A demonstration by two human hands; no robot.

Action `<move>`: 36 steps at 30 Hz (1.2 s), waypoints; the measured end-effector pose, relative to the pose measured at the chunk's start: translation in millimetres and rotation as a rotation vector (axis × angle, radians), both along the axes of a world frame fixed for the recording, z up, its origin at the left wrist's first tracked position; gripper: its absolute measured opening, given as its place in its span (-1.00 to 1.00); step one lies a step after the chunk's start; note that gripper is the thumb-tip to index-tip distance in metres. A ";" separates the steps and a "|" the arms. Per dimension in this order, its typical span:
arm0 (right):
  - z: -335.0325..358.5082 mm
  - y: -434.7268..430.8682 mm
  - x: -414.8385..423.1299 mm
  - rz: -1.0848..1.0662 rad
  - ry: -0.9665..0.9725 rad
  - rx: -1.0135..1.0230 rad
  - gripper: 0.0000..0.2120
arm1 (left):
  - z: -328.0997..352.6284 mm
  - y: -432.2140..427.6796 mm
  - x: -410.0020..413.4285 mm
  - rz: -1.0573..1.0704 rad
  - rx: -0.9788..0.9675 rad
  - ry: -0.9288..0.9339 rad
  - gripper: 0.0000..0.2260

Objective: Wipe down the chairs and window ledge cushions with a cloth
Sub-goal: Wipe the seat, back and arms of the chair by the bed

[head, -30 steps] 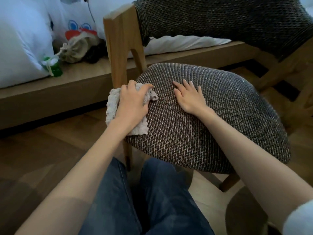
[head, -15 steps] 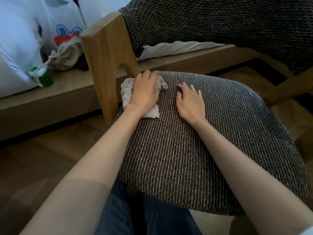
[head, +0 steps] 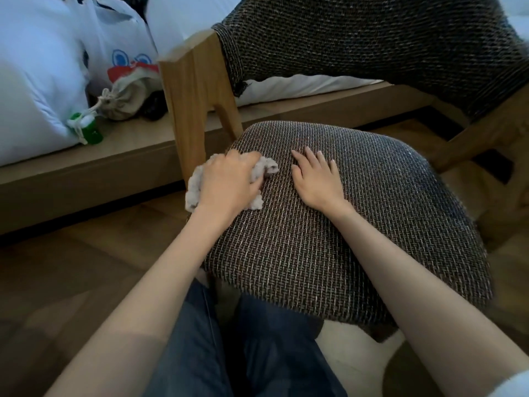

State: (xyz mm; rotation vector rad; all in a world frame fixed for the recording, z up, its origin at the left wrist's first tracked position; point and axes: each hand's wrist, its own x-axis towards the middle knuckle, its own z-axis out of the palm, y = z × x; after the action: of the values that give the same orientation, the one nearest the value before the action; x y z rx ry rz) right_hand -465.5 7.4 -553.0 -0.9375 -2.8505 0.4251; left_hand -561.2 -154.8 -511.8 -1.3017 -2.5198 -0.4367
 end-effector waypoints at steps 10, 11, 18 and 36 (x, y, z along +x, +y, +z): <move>15.2 -17.4 85.3 0.134 0.002 -0.034 -0.56 | -5.3 -91.0 71.3 0.010 0.203 -0.063 -0.65; 17.8 -13.0 98.8 0.109 -0.002 -0.028 -0.57 | -6.0 -90.4 78.9 0.008 0.205 -0.045 -0.66; 25.2 28.3 179.8 -0.228 -0.021 0.101 -0.59 | -11.9 -8.1 168.6 -0.144 0.144 -0.067 -0.71; 10.1 20.9 119.0 -0.272 -0.034 0.122 -0.55 | -9.9 81.7 90.2 0.062 0.046 -0.179 -0.77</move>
State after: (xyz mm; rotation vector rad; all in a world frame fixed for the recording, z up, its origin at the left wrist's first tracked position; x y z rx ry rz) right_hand -346.5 28.3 -542.9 -1.2931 -2.6857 0.2066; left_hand -471.0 -73.1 -521.7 -1.2130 -2.6700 -0.6190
